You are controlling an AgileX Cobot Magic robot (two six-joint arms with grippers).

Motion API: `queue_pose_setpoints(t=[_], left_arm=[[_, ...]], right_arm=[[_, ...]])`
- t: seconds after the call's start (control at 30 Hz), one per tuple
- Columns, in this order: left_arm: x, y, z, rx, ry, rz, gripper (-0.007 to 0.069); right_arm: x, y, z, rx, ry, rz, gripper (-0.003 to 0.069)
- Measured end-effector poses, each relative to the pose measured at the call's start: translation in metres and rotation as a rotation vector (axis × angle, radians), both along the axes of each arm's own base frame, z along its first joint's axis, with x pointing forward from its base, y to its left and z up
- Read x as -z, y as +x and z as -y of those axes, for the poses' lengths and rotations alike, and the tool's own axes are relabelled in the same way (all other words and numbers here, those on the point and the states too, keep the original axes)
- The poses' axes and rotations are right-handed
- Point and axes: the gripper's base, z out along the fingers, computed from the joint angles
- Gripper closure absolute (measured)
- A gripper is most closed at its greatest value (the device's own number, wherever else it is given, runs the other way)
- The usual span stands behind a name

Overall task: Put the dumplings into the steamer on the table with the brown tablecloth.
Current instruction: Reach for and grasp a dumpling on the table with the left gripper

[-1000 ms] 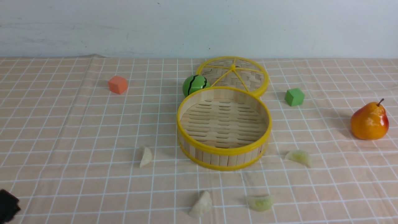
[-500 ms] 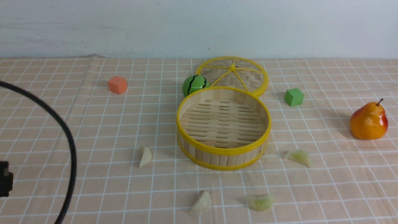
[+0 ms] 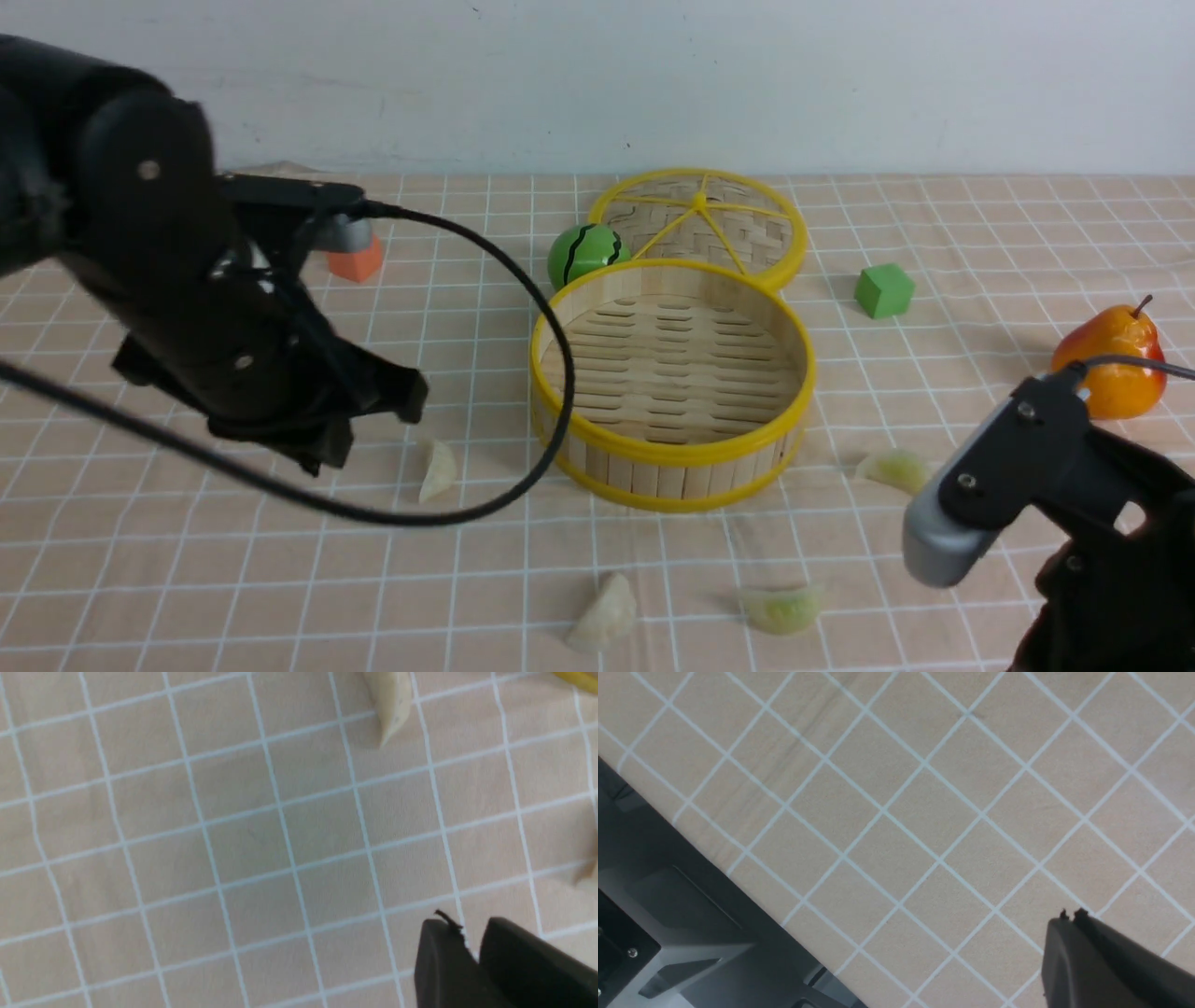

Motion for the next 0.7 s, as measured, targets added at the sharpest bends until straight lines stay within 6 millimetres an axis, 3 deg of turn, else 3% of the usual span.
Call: queue_pose_setpoints(t=[0.2,0.33,0.47,0.6,0.7], left_arm=[[0.046,0.048,0.021,-0.052,-0.006,-0.042,0.0158],[0.074,0.068,0.028,-0.085,0.009,-0.052,0.0079],[0.104,0.086,0.035,-0.115,0.014,-0.070,0.0065],[0.125,0.099,0.040,-0.138,0.012,-0.086,0.0114],[0.130,0.105,0.043,-0.151,0.009,-0.085,0.0277]], right_arm=[[-0.001,-0.002,-0.004,0.006,0.010,0.002,0.0662],[-0.001,-0.002,-0.004,0.020,0.012,-0.002,0.0661],[-0.001,-0.001,-0.004,0.022,0.019,0.006,0.0659],[-0.002,-0.001,-0.004,0.022,0.022,0.013,0.0659],[-0.002,-0.001,-0.004,0.022,0.021,0.015,0.0659]])
